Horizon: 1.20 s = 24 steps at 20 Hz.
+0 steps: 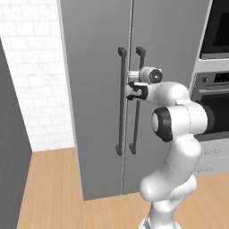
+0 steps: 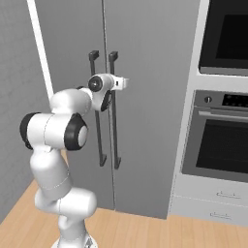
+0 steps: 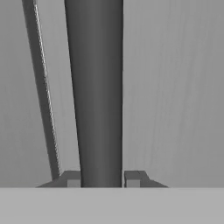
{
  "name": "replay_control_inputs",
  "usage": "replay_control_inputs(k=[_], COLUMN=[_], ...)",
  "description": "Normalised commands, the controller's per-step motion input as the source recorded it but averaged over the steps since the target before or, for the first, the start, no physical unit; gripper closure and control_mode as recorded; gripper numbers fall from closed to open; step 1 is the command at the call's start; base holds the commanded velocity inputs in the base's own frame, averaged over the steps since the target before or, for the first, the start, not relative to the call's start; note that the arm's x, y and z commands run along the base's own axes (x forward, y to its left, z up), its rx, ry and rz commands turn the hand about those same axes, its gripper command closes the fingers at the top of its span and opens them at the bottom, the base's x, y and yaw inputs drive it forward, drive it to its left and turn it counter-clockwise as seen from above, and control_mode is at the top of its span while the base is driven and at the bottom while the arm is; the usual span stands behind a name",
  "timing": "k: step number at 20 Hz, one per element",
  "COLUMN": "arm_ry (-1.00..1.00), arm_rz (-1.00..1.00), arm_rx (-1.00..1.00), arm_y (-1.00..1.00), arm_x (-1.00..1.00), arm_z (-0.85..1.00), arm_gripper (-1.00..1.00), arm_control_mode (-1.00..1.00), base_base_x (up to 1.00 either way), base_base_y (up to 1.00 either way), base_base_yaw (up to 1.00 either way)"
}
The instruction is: Take the strawberry from the fridge and place it on top of the pancake, located on the dining counter.
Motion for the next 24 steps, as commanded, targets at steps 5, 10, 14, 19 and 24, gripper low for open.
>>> replay_control_inputs(k=[5,10,14,19,24], arm_ry=[0.15,0.14,0.07,0.08,0.13], arm_rz=[-0.01,0.00,0.00,0.00,0.00], arm_rx=[0.10,0.13,0.09,0.07,0.08], arm_y=[-0.53,-0.67,-0.69,-0.87,-0.99], arm_x=[-0.51,-0.73,-0.99,-1.00,-0.93], arm_z=[0.00,0.00,0.00,0.00,0.00], arm_gripper=[1.00,1.00,1.00,1.00,1.00], arm_control_mode=[-1.00,-1.00,-1.00,-1.00,-1.00], base_base_x=[0.00,0.00,0.00,0.00,0.00], base_base_y=[0.00,0.00,0.00,0.00,0.00], base_base_yaw=[0.00,0.00,0.00,0.00,0.00])
